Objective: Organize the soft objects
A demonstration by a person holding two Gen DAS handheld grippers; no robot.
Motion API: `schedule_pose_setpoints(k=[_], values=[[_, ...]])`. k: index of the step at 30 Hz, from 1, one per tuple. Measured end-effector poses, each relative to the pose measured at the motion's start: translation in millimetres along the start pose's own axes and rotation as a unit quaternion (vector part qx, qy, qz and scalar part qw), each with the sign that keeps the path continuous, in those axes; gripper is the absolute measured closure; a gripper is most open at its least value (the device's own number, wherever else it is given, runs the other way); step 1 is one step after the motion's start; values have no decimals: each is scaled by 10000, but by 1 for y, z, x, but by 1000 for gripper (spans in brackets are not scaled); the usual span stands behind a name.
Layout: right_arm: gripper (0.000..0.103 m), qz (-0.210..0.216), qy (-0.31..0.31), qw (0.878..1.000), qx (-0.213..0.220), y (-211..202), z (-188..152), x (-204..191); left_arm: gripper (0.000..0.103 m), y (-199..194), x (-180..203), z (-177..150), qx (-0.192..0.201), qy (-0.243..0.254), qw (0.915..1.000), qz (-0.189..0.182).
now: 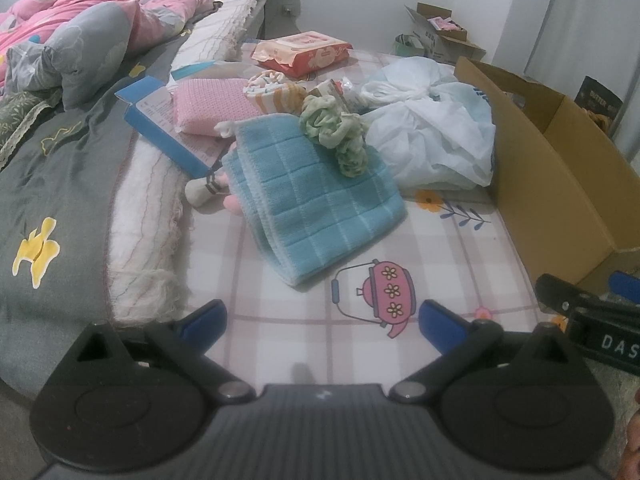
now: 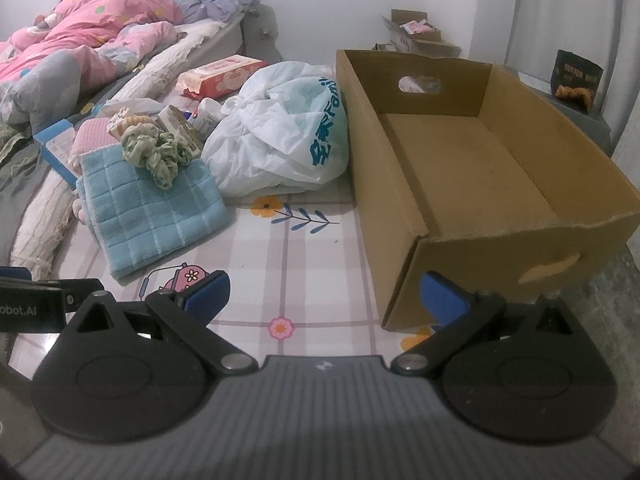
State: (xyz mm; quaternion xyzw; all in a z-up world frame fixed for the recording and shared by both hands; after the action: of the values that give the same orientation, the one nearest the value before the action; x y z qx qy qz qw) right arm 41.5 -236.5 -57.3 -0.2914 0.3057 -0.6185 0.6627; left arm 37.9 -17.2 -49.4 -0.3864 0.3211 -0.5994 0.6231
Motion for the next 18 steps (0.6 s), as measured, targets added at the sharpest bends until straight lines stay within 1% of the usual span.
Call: schedule_pose_setpoints(k=[18], values=[[1,-21,-184,9998,87,-6,2,-7,1,0,-1,0,-6,-3,10000,2]])
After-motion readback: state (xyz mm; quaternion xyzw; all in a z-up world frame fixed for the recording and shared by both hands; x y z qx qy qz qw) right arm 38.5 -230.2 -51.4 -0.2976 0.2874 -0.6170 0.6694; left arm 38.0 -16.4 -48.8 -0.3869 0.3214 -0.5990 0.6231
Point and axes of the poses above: each gripper's, at about its wrist camera, not at the fingertips, and y roughly the way its jaws point, x to its right, z to its top, the point moved 5 cm from there along y, roughly the way its jaws point, and after that the axes turned 5 degrees about -x, right-handed, at the moved point
